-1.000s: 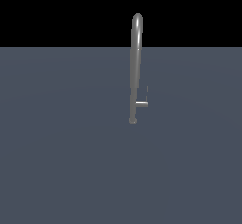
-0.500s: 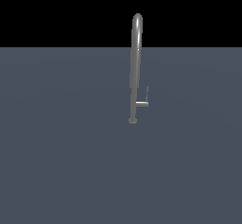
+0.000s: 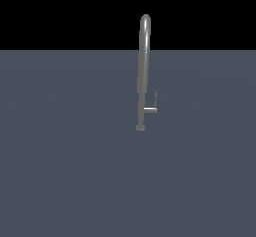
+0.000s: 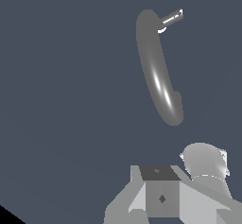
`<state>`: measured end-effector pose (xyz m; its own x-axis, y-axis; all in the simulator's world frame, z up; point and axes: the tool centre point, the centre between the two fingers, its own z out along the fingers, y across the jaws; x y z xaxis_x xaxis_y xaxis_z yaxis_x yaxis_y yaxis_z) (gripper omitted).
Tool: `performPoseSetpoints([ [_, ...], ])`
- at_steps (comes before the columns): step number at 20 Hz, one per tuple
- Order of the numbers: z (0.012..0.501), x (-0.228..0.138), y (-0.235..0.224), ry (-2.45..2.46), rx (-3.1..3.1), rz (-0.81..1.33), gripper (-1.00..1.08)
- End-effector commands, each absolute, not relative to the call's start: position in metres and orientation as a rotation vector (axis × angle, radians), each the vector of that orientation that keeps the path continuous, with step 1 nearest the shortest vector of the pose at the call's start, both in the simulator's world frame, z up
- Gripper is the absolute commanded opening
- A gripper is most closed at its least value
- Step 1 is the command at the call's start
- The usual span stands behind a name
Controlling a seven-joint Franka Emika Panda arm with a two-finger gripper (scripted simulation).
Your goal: Turn on the faucet by rotating a designated handle.
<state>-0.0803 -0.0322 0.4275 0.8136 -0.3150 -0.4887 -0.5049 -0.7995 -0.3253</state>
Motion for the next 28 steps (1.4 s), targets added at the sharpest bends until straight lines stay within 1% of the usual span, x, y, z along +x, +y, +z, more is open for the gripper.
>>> performPoseSetpoints([
  [1, 0.418, -0.067, -0.038, 0.659, -2.486, 0.619, -1.00],
  [15, 0.345, -0.003, -0.071, 0.913, -2.068, 0.835, -1.00],
  [22, 0.292, 0.023, -0.089, 1.038, -1.799, 0.941, -1.00],
  [28, 0.238, 0.037, -0.099, 1.138, -1.542, 1.023, -1.00],
])
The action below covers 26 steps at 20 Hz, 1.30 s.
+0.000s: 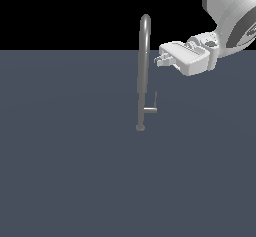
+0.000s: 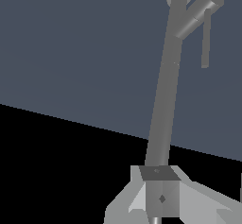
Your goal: Turn on the faucet by rotating a designated handle.
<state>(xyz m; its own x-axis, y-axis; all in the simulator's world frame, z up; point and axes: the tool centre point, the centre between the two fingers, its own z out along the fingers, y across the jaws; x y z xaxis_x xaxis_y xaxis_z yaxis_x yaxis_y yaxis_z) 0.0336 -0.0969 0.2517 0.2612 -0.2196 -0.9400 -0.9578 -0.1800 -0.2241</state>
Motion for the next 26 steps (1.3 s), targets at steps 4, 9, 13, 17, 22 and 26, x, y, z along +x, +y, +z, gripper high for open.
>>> performPoseSetpoints([
  [4, 0.205, 0.041, -0.102, 1.190, -1.387, 1.065, -1.00],
  [9, 0.173, 0.043, -0.102, 1.234, -1.239, 1.100, -1.00],
  [13, 0.157, 0.043, -0.100, 1.254, -1.163, 1.116, -1.00],
  [17, 0.149, 0.042, -0.099, 1.263, -1.126, 1.123, -1.00],
  [22, 0.148, 0.042, -0.099, 1.264, -1.122, 1.124, -1.00],
  [26, 0.151, 0.035, -0.097, 1.264, -1.123, 1.124, -1.00],
])
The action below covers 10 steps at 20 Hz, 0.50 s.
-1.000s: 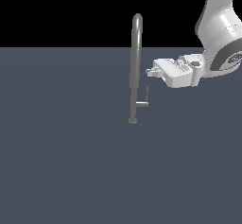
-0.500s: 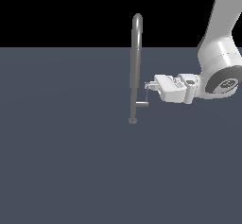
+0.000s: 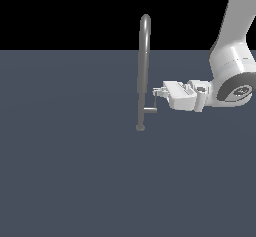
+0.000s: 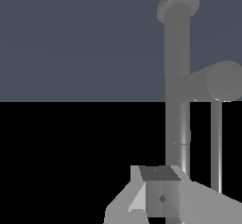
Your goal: Turn on the faucet by rotating a designated handle.
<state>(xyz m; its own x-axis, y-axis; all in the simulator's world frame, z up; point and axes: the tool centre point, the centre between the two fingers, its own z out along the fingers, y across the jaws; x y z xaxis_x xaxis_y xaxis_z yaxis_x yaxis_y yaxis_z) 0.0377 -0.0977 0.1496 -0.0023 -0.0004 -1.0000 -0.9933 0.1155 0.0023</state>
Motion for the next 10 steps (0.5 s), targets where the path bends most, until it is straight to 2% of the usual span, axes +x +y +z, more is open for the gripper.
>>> performPoseSetpoints([
  [1, 0.152, 0.032, -0.097, 1.264, -1.123, 1.124, -1.00],
  [10, 0.156, 0.017, -0.095, 1.266, -1.122, 1.121, -1.00],
])
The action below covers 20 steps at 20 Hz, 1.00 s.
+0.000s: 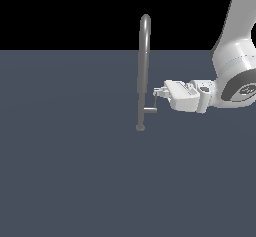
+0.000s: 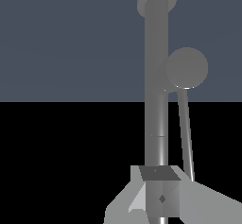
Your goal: Turn on the faucet by rotating a designated handle.
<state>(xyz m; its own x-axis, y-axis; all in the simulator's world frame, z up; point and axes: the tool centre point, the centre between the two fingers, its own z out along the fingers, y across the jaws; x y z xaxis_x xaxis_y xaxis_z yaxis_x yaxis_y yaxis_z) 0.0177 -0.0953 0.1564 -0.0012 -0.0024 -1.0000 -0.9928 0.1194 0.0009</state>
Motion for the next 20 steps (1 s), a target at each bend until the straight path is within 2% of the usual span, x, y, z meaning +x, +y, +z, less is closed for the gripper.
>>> performPoseSetpoints([
  [1, 0.156, 0.014, -0.095, 1.266, -1.122, 1.121, -1.00],
  [11, 0.155, -0.018, -0.091, 1.264, -1.122, 1.123, -1.00],
  [13, 0.158, -0.010, -0.092, 1.260, -1.128, 1.109, -1.00],
  [20, 0.140, -0.039, -0.089, 1.262, -1.124, 1.120, -1.00],
])
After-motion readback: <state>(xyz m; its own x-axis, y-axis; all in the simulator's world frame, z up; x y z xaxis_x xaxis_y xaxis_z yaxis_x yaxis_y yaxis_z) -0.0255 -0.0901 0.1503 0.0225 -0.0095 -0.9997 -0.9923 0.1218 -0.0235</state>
